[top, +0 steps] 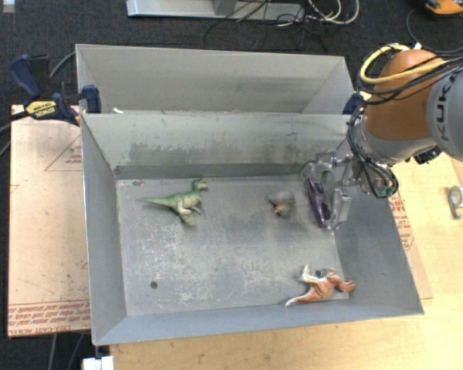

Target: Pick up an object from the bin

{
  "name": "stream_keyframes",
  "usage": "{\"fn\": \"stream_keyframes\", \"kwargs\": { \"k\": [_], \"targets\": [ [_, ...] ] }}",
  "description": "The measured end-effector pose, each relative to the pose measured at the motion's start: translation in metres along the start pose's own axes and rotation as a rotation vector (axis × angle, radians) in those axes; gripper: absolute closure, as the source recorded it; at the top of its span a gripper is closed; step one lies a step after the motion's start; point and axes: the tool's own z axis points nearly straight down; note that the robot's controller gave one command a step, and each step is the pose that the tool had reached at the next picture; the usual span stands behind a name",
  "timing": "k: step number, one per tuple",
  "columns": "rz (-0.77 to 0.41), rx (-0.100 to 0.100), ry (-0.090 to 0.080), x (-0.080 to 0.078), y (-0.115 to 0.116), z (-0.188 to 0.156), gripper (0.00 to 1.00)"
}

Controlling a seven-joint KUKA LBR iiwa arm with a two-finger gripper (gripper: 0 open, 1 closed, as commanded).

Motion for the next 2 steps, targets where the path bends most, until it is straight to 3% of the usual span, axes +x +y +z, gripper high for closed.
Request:
{"fn": "stream_keyframes", "kwargs": {
  "k": [1,2],
  "targets": [
    [-0.003,0.001,-0.007,-0.002,0.001,-0.005,0.0],
    [-0.145,-0.017,-0.019,-0.014,0.007,0.058,0.0]
  ]
}}
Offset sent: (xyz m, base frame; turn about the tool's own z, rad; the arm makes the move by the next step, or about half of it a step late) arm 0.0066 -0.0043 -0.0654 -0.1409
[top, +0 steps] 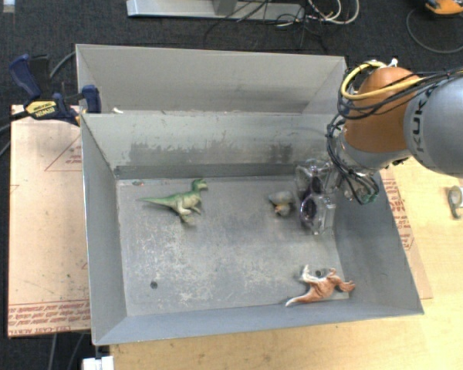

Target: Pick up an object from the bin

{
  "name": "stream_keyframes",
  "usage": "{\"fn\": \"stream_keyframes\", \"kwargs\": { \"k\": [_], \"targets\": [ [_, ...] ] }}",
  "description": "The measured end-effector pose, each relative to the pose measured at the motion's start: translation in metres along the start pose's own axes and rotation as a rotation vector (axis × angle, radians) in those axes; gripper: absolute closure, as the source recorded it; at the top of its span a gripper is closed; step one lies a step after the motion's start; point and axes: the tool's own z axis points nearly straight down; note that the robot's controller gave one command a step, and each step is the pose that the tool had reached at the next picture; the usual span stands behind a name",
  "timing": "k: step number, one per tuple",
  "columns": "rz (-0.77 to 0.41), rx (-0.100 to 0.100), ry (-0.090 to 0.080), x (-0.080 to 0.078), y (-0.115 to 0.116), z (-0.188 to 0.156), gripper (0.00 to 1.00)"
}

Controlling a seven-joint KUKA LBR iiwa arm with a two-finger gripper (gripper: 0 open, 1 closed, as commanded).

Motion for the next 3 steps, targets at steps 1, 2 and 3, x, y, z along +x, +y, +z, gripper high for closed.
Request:
{"fn": "stream_keyframes", "kwargs": {
  "k": [1,2,3],
  "targets": [
    [0.248,0.015,0.009,0.008,-0.005,-0.017,1.0],
    [0.248,0.015,0.01,0.009,-0.005,-0.017,1.0],
    [0.241,0.016,0.002,0.004,-0.004,-0.085,1.0]
  ]
}}
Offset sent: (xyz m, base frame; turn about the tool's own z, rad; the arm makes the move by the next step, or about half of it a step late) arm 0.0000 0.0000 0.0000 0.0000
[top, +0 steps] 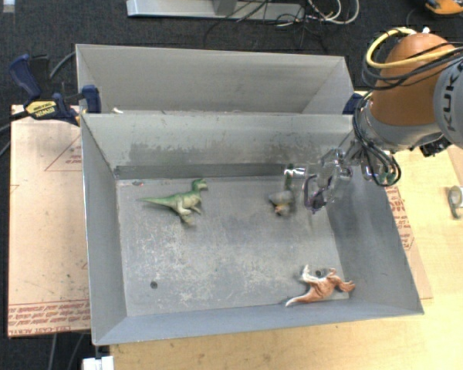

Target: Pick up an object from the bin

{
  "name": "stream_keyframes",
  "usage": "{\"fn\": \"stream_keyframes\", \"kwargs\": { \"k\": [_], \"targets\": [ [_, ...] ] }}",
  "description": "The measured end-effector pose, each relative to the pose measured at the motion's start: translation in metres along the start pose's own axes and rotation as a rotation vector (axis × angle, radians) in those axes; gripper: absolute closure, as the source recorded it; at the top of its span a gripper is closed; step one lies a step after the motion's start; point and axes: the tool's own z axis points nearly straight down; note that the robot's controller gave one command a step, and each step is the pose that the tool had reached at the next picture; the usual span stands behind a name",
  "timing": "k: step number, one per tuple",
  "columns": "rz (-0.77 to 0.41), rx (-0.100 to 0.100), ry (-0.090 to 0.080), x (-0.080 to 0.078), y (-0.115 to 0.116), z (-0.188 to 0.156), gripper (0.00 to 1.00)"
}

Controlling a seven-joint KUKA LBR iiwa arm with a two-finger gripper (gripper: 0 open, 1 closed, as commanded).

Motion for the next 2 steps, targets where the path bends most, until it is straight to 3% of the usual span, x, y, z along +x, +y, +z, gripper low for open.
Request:
{"fn": "stream_keyframes", "kwargs": {
  "k": [1,2],
  "targets": [
    [0.001,0.0,0.004,-0.004,-0.001,-0.007,1.0],
    [-0.022,0.0,-0.007,-0.006,0.004,-0.036,1.0]
  ]
}}
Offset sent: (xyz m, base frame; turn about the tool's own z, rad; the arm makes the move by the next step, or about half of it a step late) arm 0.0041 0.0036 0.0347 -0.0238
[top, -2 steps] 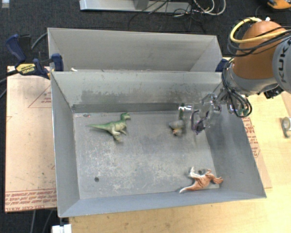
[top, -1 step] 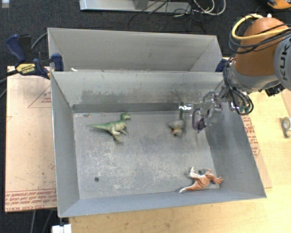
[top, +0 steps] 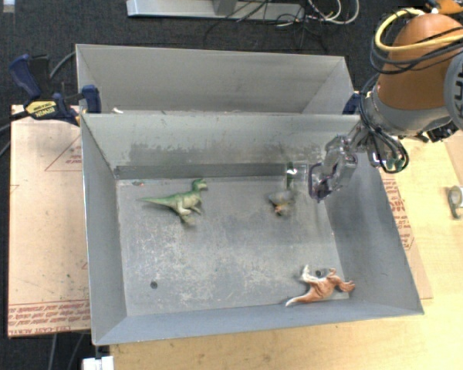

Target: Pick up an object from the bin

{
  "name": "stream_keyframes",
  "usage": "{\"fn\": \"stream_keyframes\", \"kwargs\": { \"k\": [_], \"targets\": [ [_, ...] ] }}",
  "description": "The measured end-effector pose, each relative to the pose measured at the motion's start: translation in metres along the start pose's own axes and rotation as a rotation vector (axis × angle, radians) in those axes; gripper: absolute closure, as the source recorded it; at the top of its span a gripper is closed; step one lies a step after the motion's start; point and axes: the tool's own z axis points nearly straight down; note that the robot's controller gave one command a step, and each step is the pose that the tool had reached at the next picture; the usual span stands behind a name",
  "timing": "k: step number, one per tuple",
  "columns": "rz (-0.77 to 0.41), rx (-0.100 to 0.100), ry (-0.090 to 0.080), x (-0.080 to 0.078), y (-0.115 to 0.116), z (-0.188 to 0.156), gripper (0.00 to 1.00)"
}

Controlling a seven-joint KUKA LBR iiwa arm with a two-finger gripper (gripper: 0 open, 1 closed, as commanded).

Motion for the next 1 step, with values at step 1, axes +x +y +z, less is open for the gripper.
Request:
{"fn": "stream_keyframes", "kwargs": {
  "k": [1],
  "targets": [
    [-0.006,0.001,0.003,-0.0035,-0.0058,-0.0348,1.0]
  ]
}}
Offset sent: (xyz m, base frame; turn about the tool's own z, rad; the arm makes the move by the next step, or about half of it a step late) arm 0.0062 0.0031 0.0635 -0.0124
